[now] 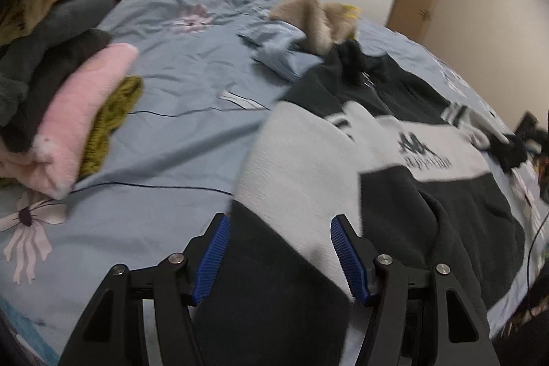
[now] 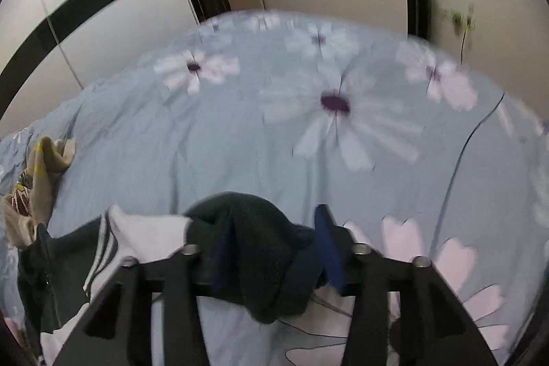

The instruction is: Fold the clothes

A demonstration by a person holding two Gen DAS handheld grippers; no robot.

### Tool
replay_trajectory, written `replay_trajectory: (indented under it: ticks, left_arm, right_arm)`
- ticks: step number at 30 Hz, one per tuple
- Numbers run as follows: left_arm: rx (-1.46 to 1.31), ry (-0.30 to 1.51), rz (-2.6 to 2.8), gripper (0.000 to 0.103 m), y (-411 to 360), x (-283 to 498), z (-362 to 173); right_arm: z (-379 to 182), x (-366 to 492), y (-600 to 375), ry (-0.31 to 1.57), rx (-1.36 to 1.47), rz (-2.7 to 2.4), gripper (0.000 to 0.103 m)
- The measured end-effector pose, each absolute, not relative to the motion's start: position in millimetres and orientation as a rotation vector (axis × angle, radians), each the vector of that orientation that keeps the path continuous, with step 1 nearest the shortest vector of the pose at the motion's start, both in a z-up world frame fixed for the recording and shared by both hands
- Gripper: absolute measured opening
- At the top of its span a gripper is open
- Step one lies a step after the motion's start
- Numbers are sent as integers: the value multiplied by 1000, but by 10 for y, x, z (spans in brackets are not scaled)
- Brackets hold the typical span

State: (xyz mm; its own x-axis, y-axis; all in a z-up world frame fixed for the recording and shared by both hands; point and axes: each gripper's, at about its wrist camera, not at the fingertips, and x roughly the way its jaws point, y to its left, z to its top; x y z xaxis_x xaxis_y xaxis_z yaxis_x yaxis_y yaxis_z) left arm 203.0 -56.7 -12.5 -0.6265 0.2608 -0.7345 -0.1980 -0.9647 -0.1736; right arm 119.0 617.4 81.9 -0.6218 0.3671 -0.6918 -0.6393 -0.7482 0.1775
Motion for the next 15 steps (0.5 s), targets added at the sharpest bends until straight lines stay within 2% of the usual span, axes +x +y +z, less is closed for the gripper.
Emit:
replay_trajectory:
  ticks: [1,3,6,11,12,15]
  left_arm:
    - [-1206,-105,2606,66,-532,2034,-145]
    - [-1219,-67,2581,68,-426,2031,-193]
    - [-1238,16,2554,69,-259,2013,-246]
    - [-1268,159,2528,69,-72,1935,-339]
    - [-1268,167,2524,65,-75,1925,-353]
    - [-1269,116,2486,24,-182,1878,-335]
  right_arm:
    - [912,1233,6095,514,-840,2362,58]
    - [1089,1333,5871,432,-784,2423,60]
    - [1154,1413,5451,376,-792,2563,60]
    - [948,1344,4795,364,-927,2724,60]
    - [904,1311,4670,363,-956,2749,60]
    - [803,1222,4368,328,-1021,2812,60]
